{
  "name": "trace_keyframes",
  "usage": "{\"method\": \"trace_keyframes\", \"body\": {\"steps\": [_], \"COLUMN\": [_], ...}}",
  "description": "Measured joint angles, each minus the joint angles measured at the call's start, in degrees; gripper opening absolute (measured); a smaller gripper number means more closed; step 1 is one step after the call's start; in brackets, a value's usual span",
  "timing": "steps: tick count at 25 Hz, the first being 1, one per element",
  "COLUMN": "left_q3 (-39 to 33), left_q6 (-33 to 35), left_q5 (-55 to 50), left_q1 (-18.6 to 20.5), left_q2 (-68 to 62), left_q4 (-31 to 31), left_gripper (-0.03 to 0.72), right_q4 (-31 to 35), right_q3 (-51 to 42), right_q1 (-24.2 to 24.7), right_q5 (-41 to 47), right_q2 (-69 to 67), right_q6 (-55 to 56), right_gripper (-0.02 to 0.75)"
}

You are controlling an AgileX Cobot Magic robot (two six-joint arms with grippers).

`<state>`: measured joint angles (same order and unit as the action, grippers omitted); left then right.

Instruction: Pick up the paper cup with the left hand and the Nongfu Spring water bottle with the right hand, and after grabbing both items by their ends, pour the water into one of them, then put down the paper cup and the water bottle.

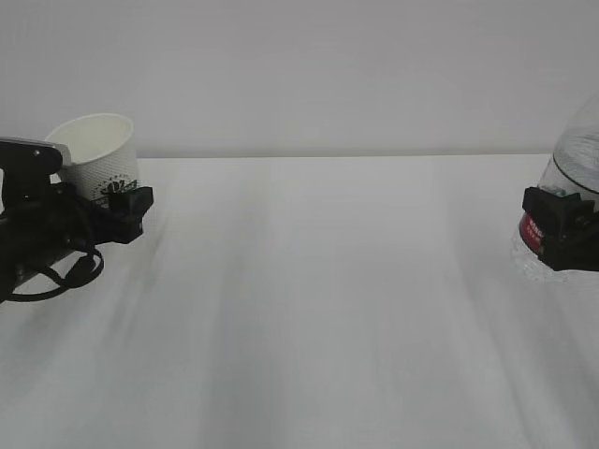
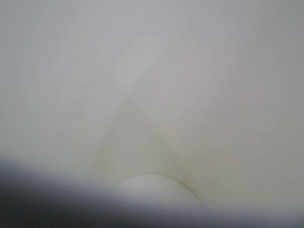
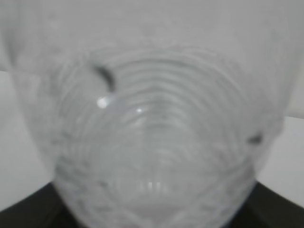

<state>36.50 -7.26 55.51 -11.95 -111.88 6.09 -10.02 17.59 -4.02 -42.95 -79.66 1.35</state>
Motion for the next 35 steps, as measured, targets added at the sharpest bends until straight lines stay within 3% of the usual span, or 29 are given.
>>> {"method": "trace_keyframes", "body": {"steps": [14,23,35], "left_q3": [-15.6,-27.0,-29.4], "left_q6": [0.0,0.0,0.0], "left_q5": [5.2,9.5,9.9], "left_q1": [0.0,0.0,0.0], "left_q2": [11.8,12.9,13.3], "left_q4": [0.0,0.6,9.1], "left_gripper": [0.559,0.559,0.559], "right_q4": [-5.3,-6.7,-9.8], "right_q3": [0.0,0.0,0.0], "right_q1": [0.0,0.0,0.0], "right_q5": [0.9,2.1,2.2], "right_q2": [0.0,0.0,0.0], "right_q6": [0.0,1.2,3.4], "right_gripper": [0.477,0.477,0.477]}}
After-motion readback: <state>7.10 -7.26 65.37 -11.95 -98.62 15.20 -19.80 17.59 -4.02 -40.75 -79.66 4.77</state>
